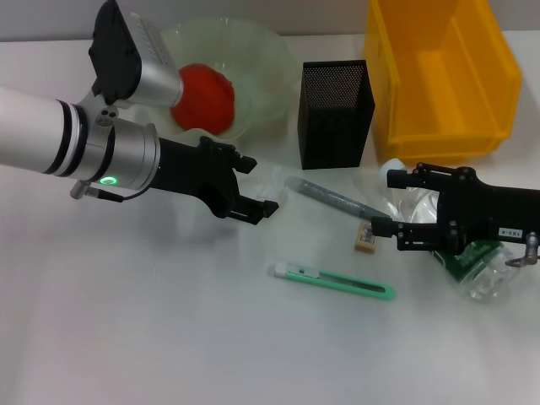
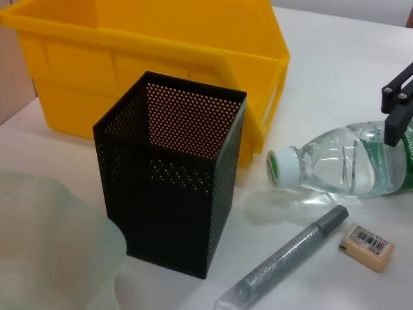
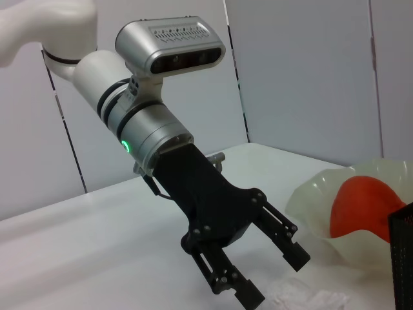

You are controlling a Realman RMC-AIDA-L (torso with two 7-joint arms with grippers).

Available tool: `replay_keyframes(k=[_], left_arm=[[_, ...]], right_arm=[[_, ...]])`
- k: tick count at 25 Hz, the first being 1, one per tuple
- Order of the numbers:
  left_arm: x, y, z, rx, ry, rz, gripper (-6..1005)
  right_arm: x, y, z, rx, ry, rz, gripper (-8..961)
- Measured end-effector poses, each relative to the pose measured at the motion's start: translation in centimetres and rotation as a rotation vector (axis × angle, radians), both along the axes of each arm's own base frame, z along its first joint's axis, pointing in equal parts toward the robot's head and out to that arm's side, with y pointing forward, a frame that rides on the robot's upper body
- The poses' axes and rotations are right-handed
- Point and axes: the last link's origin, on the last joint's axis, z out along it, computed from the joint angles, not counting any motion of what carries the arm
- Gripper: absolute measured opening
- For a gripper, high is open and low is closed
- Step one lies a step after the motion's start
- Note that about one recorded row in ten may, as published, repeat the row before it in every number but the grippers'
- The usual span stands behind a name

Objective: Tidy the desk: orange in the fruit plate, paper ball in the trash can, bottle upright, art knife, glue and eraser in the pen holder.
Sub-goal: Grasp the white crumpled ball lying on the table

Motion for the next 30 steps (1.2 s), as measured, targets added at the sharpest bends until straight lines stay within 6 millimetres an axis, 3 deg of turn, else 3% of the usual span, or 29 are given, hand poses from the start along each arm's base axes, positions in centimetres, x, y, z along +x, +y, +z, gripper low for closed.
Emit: replay_keyframes(k=[16,30], left_arm=[[-0.2,0.4,0.0,0.023,0.031,-0.005,769],[-1.0,0.0,-1.8,0.028,0.068,-0.006,766]], right_arm=[[0.0,0.0,0.0,-0.001,0.002,-0.001,755],[0.0,0.0,0.0,-0.001,0.003,-0.001,752]])
